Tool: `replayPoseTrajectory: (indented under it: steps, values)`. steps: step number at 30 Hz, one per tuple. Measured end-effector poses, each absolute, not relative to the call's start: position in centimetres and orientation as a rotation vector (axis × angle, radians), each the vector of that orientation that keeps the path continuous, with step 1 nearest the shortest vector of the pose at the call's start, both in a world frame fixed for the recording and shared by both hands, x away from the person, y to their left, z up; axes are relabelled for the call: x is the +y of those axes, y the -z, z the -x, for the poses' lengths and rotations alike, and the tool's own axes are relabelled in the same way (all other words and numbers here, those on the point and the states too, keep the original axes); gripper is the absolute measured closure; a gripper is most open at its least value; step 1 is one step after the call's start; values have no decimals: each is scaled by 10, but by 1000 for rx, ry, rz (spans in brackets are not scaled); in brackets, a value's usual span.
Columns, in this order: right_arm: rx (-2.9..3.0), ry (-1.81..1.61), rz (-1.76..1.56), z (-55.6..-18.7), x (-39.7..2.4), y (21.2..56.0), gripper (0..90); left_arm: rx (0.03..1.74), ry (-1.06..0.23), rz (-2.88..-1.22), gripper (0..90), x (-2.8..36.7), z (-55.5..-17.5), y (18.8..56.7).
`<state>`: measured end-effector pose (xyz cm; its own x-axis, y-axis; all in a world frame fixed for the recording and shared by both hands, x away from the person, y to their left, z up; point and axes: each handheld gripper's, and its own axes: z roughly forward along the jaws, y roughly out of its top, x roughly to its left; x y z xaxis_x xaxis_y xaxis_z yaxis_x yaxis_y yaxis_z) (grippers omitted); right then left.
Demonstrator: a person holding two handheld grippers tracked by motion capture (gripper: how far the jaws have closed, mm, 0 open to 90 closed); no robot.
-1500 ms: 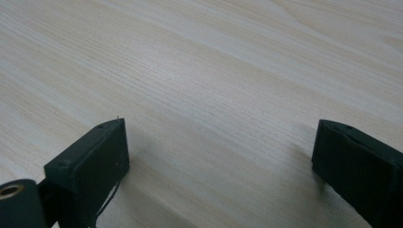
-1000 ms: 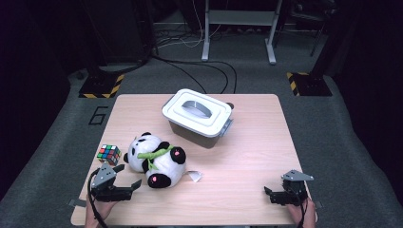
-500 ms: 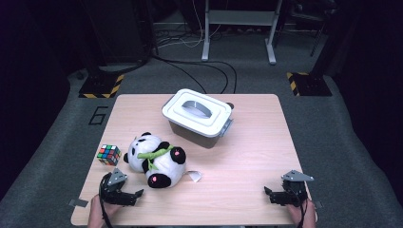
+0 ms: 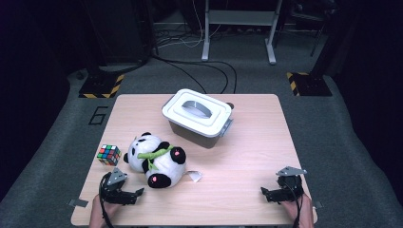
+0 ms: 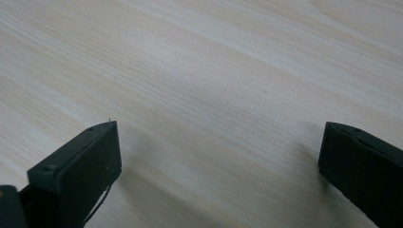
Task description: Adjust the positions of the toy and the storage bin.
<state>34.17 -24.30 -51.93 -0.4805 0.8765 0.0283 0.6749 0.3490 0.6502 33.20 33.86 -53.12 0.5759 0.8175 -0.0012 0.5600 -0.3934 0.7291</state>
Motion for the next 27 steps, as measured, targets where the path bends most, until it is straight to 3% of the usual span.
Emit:
replayPoseTrajectory:
  steps: [27]
  values:
    - [2345,-1061,-1164,-407,-163,439,4,1115,-488,-2075,134,340,-332,531]
